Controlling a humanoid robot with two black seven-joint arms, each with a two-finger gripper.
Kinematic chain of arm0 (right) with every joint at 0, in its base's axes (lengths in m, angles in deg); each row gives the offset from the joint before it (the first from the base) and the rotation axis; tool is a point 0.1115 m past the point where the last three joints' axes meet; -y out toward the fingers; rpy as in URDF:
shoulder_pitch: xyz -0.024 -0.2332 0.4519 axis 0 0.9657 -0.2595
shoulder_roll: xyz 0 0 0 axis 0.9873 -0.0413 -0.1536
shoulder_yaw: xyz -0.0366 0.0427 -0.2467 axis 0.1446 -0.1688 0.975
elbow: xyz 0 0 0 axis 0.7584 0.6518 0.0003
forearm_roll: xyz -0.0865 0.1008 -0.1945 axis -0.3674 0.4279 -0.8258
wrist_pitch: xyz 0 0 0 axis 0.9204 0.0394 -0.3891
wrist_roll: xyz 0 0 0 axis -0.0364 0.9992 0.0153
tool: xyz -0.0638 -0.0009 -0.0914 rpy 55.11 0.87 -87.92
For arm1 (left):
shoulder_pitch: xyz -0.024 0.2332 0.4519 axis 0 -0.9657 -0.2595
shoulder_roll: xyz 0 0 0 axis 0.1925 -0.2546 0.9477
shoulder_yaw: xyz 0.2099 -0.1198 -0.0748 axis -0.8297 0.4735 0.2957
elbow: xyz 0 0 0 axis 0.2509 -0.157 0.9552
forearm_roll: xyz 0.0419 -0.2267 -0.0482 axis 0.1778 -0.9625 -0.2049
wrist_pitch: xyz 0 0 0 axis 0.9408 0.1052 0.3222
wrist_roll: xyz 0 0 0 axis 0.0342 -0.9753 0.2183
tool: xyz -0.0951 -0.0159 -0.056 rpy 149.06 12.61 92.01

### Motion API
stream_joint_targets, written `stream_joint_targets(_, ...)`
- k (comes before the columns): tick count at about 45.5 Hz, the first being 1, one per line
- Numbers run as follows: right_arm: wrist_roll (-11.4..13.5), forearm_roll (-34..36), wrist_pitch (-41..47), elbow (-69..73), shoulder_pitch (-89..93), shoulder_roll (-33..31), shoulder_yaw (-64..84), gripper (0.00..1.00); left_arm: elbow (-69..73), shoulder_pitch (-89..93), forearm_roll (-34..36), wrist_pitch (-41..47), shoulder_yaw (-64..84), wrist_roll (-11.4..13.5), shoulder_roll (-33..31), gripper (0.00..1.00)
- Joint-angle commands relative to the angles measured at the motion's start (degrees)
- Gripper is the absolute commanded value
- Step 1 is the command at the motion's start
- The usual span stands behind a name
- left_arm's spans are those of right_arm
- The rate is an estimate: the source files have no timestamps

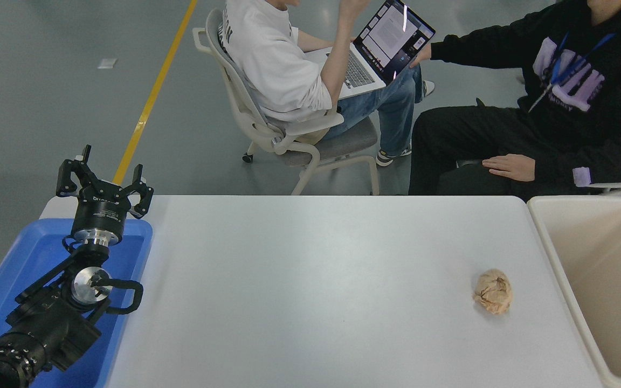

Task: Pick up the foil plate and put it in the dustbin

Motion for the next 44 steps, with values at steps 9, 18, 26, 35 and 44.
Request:
stream_joint_targets(9,0.05,-0.17,17.41,4.09,-21.05,18.64,2.54,1.0,-0.03,0.0,-0.01,0.0,0.0,0.02,0.0,0.99)
stream_joint_targets(18,0.05,0.0,17.41,4.98,-22.99,25.23,-1.32,1.0,-0.03,0.0,-0.1,0.0,0.0,0.02,0.0,0.99)
stream_joint_targets(26,0.05,-0.26,17.41,4.54,-22.64,29.28,-4.66,1.0,-0.03,0.0,-0.01,0.0,0.0,0.02,0.0,0.99)
stream_joint_targets(35,0.05,0.09,17.41,4.54,-22.72,29.9,-5.19,1.0,0.06,0.0,-0.01,0.0,0.0,0.02,0.0,0.99)
stream_joint_targets(44,-0.03,0.35,17.41,4.54,-22.72,30.69,-5.1,1.0,0.06,0.0,-0.01,0.0,0.0,0.02,0.0,0.99)
